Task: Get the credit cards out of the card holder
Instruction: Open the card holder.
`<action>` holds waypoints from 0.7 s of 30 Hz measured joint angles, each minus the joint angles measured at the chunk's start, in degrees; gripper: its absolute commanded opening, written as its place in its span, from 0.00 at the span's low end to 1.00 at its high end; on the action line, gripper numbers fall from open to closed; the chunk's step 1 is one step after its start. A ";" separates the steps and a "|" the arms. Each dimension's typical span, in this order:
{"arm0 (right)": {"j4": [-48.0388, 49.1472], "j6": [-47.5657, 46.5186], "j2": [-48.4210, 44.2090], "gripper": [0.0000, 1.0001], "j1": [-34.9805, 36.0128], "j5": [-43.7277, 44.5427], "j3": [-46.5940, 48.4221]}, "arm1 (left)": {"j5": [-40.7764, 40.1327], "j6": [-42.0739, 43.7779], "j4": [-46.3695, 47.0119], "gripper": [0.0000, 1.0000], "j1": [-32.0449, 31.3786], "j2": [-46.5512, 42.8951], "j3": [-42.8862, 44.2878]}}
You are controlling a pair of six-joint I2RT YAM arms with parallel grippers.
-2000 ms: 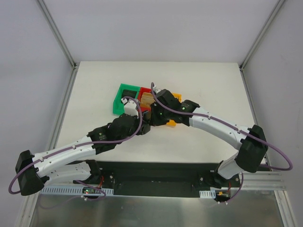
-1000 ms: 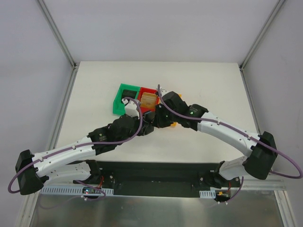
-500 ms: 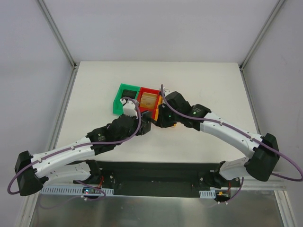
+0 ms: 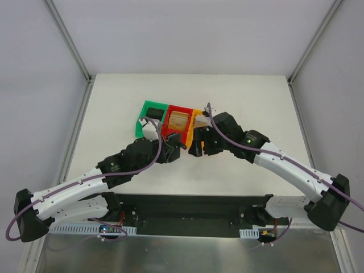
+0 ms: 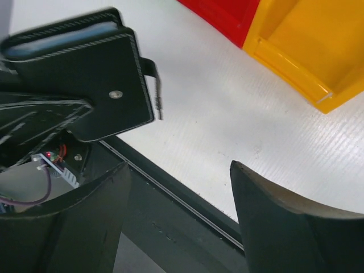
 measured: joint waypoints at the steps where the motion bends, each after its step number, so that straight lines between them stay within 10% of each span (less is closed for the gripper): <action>1: 0.11 -0.04 -0.94 0.73 -0.02 -0.22 0.00 | 0.76 0.00 0.02 0.00 0.02 -0.15 -0.11; 21: 10.21 -0.81 -16.31 0.73 -8.13 -17.55 -10.08 | 35.71 -11.45 23.96 0.00 10.62 -10.01 -15.28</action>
